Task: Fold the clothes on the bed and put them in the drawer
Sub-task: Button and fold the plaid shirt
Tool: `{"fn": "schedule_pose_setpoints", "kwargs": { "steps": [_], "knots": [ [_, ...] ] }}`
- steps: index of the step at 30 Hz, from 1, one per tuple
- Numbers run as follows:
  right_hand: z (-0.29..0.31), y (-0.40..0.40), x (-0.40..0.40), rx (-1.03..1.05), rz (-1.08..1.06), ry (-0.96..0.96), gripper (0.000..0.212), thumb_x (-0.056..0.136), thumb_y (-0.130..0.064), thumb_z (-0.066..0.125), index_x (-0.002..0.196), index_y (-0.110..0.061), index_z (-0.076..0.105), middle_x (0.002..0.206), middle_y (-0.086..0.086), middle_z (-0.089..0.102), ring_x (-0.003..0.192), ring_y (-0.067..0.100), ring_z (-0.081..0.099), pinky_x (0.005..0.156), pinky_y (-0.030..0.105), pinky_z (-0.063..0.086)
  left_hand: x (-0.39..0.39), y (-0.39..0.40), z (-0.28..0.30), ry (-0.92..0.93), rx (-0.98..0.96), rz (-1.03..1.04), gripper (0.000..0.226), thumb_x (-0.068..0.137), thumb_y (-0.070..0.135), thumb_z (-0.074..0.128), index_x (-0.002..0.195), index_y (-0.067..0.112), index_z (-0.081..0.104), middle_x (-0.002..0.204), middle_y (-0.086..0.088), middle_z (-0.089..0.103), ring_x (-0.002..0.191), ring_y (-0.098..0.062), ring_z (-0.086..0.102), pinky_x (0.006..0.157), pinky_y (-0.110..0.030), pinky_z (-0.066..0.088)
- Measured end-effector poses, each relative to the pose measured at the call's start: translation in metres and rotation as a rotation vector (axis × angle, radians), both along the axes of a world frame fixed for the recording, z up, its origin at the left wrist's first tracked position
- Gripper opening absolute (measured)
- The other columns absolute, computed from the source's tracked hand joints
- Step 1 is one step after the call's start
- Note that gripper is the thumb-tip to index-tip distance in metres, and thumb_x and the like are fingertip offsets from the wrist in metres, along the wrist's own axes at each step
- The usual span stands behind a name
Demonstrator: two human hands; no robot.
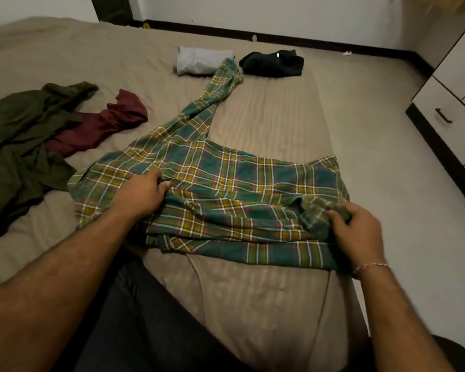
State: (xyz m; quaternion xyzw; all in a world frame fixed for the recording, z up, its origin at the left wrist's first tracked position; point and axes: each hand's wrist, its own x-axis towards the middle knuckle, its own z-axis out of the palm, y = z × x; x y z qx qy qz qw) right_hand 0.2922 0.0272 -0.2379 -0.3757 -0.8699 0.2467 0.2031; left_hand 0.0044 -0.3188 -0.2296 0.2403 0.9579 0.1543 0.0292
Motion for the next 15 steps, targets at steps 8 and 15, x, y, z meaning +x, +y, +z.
{"fn": "schedule_pose_setpoints", "kwargs": {
  "steps": [8,15],
  "knots": [
    [0.032,0.04,0.022,-0.546,-0.004,0.242,0.009,0.096,-0.011,0.07,0.099,-0.005,0.076,0.082,0.008,0.078,0.076,0.02,0.075,0.066,0.029,0.062,-0.012,-0.004,0.01,-0.045,0.076,-0.021,0.019,0.104,0.039,0.057,0.099,0.02,0.053,0.089,-0.008,0.058,0.086,-0.034,0.058,0.068,-0.04,0.043],
    [-0.009,0.045,0.006,-0.204,-0.054,-0.103,0.021,0.085,-0.032,0.082,0.1,-0.025,0.069,0.1,0.0,0.069,0.093,0.029,0.068,0.085,0.043,0.056,-0.014,-0.001,-0.002,-0.014,-0.171,-0.083,0.027,0.101,0.046,0.059,0.099,0.02,0.051,0.082,-0.007,0.061,0.073,-0.026,0.057,0.062,-0.038,0.048]
  ]
}}
